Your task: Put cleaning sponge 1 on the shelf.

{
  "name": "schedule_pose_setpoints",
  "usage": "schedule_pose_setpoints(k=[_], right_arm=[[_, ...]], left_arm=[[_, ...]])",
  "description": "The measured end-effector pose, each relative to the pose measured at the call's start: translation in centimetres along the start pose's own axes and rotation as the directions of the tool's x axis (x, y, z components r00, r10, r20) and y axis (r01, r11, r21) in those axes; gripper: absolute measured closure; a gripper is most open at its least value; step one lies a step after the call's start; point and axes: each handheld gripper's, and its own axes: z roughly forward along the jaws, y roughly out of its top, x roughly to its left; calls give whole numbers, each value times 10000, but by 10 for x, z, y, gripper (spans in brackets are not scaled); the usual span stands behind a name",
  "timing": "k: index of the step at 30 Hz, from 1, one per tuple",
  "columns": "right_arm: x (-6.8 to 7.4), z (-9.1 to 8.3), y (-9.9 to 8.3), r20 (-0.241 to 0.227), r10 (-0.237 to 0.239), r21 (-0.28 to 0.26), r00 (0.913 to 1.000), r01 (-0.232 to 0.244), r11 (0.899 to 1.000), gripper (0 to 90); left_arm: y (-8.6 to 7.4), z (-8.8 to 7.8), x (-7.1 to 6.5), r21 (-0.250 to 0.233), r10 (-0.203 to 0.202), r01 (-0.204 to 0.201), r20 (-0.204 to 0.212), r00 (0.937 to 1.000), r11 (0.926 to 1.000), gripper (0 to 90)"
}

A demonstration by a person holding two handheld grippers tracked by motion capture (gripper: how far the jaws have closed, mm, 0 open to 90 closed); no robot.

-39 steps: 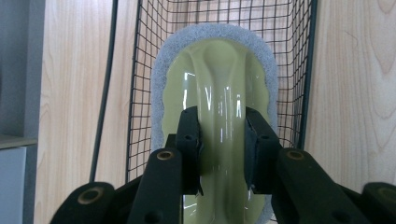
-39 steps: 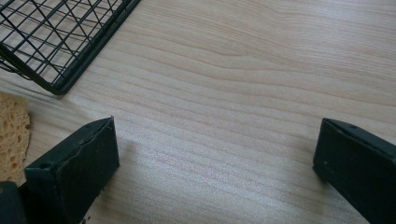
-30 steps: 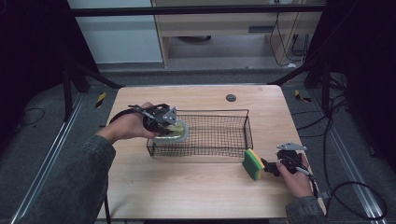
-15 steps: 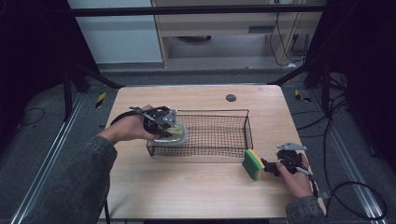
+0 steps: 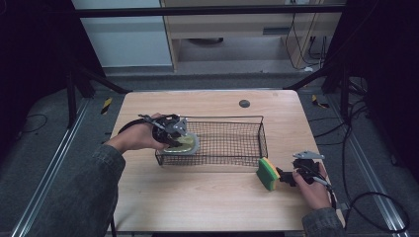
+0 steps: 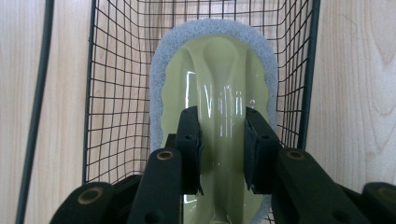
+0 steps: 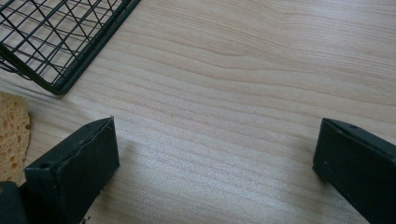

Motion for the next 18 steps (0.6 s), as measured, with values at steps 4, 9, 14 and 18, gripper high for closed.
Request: schedule_pose_setpoints(k=[4, 9, 14, 18], right_arm=[[0, 0, 0, 1, 1, 0, 10000, -1, 10000, 5], [0, 0, 0, 0, -1, -1, 10000, 1, 10000, 5], [0, 0, 0, 36, -21, 4, 10000, 21, 10000, 5], [0, 0, 0, 20, 8, 0, 10000, -8, 10000, 5]], left_arm=[[-1, 6, 0, 24, 0, -1, 57, 10000, 10000, 706], [-2, 13, -2, 161, -175, 172, 197, 9997, 9997, 706], [-5, 21, -1, 176, -382, 377, 293, 9988, 9991, 706], [-7, 27, -1, 208, -550, 542, 414, 9976, 9983, 706]])
